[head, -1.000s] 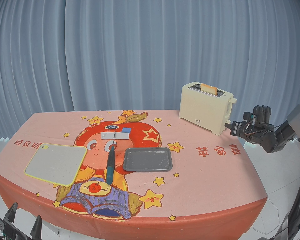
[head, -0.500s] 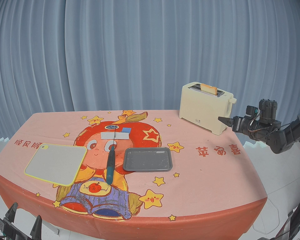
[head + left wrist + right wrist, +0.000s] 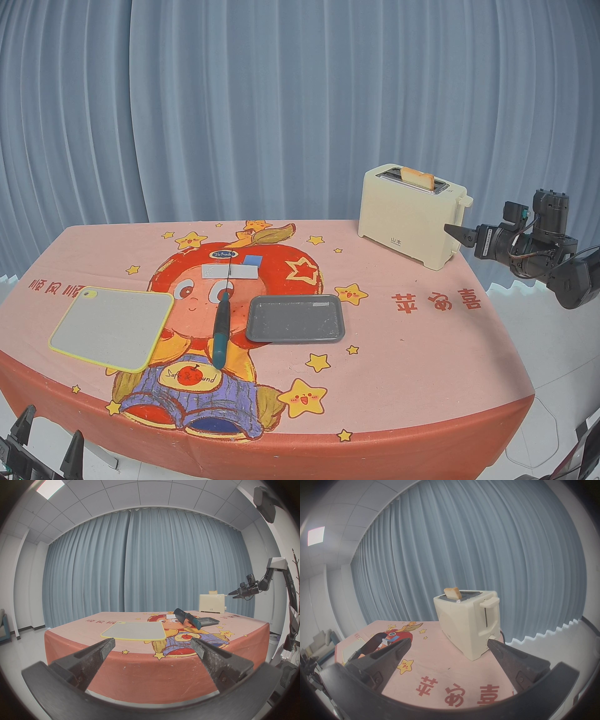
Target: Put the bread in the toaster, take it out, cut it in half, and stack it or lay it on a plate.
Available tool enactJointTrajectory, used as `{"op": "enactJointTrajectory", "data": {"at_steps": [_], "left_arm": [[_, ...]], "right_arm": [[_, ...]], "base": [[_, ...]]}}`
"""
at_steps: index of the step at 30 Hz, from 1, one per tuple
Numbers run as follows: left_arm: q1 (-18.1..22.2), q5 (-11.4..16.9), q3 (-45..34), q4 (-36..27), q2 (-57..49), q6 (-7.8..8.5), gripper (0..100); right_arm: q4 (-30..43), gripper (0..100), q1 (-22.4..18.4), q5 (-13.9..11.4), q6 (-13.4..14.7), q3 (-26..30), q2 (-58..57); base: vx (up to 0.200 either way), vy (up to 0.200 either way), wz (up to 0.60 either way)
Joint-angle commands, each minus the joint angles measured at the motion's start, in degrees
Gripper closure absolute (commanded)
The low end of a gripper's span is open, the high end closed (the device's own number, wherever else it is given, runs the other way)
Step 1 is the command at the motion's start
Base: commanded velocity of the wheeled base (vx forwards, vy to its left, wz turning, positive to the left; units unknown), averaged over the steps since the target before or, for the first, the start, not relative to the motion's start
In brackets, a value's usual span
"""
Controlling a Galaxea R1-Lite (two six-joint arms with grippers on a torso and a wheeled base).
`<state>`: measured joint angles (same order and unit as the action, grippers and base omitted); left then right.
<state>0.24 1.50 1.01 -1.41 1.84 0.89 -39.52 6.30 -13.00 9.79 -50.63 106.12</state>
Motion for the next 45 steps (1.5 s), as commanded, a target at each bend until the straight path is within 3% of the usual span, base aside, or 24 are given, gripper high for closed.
{"op": "enactJointTrajectory", "data": {"at_steps": [1,7,12,13,17,18,22,27,29,35,39,45], "left_arm": [[0.0,0.0,-0.5,0.0,0.1,-0.01,0],[0.0,0.0,-0.5,0.0,0.1,-0.01,0],[0.0,0.0,-0.5,0.0,0.1,-0.01,0],[0.0,0.0,-0.5,0.0,0.1,-0.01,0],[0.0,0.0,-0.5,0.0,0.1,-0.01,0],[0.0,0.0,-0.5,0.0,0.1,-0.01,0],[0.0,0.0,-0.5,0.0,0.1,-0.01,0],[0.0,0.0,-0.5,0.0,0.1,-0.01,0],[0.0,0.0,-0.5,0.0,0.1,-0.01,0],[0.0,0.0,-0.5,0.0,0.1,-0.01,0],[0.0,0.0,-0.5,0.0,0.1,-0.01,0],[0.0,0.0,-0.5,0.0,0.1,-0.01,0]], "right_arm": [[0.1,0,-0.5,0.0,-1.3,-0.1,-1.0],[0.0,0,-1.4,-0.1,-3.4,-1.1,-2.0],[0.1,0,-2.8,-0.4,-7.5,-2.0,-2.2],[0.1,0,-3.2,-0.5,-10.1,-2.1,-2.1],[-0.6,0,-3.4,-1.2,-13.3,-2.3,-1.7],[-0.6,0,-3.8,-1.9,-15.9,-2.5,-1.6],[-0.6,0,-4.1,-2.6,-18.8,-3.4,-1.5],[-0.5,0,-4.7,-8.1,-22.9,-3.6,-1.5],[-0.6,0,-4.8,-8.9,-23.9,-3.9,-1.4],[-0.5,0,-4.8,-9.7,-27.9,-9.4,2.1],[-0.1,0,-4.5,-12.8,-28.7,-13.3,4.8],[0.1,0,-4.9,-13.3,-30.9,-19.8,10.2]], "base": [[0.000,0.000,0.00],[0.000,0.000,0.00],[0.000,0.000,0.00],[0.000,0.000,0.00],[0.000,0.000,0.00],[0.000,0.000,0.00],[0.000,0.000,0.00],[0.000,0.000,0.00],[0.000,0.000,0.00],[0.000,0.000,0.00],[0.000,0.000,0.00],[0.000,0.000,0.00]]}}
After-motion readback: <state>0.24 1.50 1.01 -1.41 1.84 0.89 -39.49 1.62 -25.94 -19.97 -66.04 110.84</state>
